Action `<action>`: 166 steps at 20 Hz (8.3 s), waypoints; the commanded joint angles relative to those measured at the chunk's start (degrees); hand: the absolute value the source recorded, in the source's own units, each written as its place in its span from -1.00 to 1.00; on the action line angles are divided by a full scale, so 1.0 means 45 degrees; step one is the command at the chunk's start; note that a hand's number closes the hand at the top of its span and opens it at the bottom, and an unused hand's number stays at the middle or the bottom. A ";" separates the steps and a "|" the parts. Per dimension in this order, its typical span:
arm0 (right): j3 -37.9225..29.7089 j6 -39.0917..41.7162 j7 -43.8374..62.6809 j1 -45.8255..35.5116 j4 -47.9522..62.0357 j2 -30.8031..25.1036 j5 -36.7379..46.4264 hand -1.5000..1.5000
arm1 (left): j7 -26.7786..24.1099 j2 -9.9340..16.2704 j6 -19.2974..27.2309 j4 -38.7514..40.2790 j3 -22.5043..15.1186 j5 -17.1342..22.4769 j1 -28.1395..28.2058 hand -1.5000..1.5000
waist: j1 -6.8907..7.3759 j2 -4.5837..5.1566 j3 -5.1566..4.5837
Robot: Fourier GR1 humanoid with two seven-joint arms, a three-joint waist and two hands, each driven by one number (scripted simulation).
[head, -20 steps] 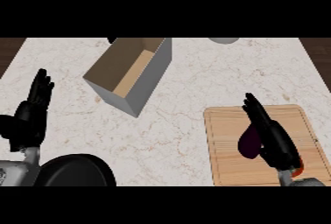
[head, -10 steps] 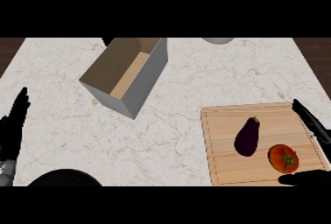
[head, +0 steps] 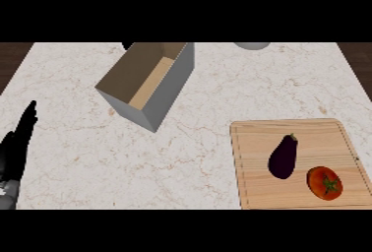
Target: Pick the tomato from the cutting board and place it in the cardboard box
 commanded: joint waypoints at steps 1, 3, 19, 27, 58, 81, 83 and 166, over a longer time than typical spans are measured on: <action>-0.0024 -0.1317 -0.1592 -0.0597 0.0586 -0.0809 0.2058 -1.00 | 0.0120 -0.0236 -0.0048 0.0699 -0.0033 -0.0194 -0.0704 0.00 | 0.0007 0.0025 -0.0051; 0.0014 -0.1316 -0.1649 -0.0851 0.1560 -0.1655 0.3001 -1.00 | 0.0060 -0.0300 0.0053 0.0315 -0.0125 -0.0329 -0.0686 0.00 | 0.0225 0.0031 -0.0029; 0.2210 -0.0548 0.4939 -0.1356 -0.1910 -0.1641 0.7778 -1.00 | 0.0073 -0.0636 -0.0704 0.1094 0.0590 -0.1018 -0.1082 0.00 | 0.0053 -0.0031 -0.0070; 0.1819 0.0211 0.5829 -0.1574 -0.2663 -0.0734 0.9265 -1.00 | -0.0341 -0.0763 -0.1769 0.1377 0.1631 -0.1184 -0.0935 0.00 | 0.0062 -0.0037 -0.0069; 0.1404 0.1663 0.6798 -0.0163 -0.4638 0.2293 1.3230 -1.00 | -0.0369 -0.2423 -0.2458 0.0847 0.2988 -0.3140 -0.0440 0.00 | 0.0061 -0.0036 -0.0069; -0.0539 -0.0095 0.9768 -1.0933 0.3040 0.5462 1.4569 1.00 | 0.0165 -0.2892 -0.2469 0.0349 0.2729 -0.3850 -0.1120 0.00 | 0.0642 0.0098 -0.0058; -0.0488 -0.0580 0.9566 -1.1490 0.3516 0.5696 1.4666 1.00 | -0.0035 -0.2661 -0.2699 0.0454 0.3136 -0.3603 -0.0929 0.00 | 0.0413 0.0038 -0.0064; -0.4347 -0.1708 0.7255 -1.8145 1.3046 0.5055 0.4167 -1.00 | -0.0494 -0.3276 -0.2913 0.0743 0.3192 -0.4351 -0.1083 0.00 | 0.0918 0.0330 -0.0057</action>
